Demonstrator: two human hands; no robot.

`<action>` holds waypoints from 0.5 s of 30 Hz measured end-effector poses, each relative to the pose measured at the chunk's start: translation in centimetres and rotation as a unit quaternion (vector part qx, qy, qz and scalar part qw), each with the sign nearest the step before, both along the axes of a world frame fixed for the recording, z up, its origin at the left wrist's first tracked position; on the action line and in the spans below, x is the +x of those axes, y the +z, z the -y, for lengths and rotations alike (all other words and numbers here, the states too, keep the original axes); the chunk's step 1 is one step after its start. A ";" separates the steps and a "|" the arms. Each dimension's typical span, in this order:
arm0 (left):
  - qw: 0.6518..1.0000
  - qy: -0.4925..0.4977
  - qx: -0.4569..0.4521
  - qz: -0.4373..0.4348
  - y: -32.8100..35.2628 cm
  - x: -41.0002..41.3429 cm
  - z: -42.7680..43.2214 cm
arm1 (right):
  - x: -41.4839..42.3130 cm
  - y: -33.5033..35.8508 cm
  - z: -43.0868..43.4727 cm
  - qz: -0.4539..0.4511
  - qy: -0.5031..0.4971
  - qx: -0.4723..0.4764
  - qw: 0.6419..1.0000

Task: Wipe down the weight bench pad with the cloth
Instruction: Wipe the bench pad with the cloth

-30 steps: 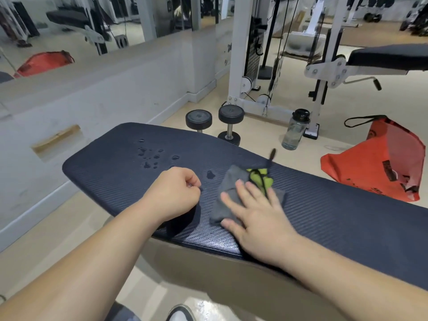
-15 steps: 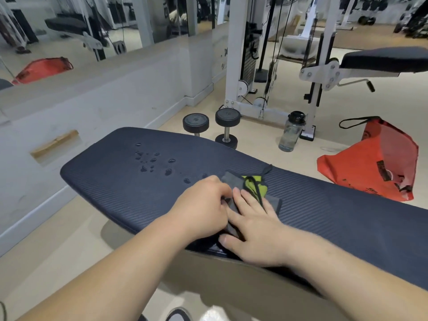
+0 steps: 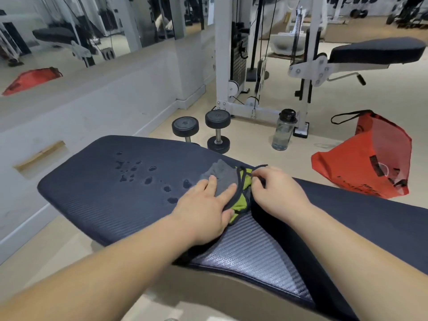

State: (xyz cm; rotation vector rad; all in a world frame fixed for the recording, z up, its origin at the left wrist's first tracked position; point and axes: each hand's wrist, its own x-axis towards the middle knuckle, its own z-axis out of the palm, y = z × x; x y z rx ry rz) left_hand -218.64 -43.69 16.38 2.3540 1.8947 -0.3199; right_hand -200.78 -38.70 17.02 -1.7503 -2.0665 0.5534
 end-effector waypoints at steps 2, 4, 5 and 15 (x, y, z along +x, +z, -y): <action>1.000 0.009 0.009 0.024 -0.3 -0.5 -2.6 | 0.2 -0.3 -0.3 0.012 -0.007 0.001 1.000; 0.999 -0.001 0.026 0.041 -0.8 0.7 -3.7 | 0.5 -0.6 -0.7 0.018 -0.016 0.002 1.000; 0.998 -0.021 0.030 0.053 -1.0 1.4 -3.7 | 0.6 -0.6 -0.9 0.017 -0.020 0.003 1.000; 0.986 0.103 0.081 0.101 -2.0 -3.6 -6.6 | -0.4 -0.4 -0.9 0.043 0.007 0.010 0.999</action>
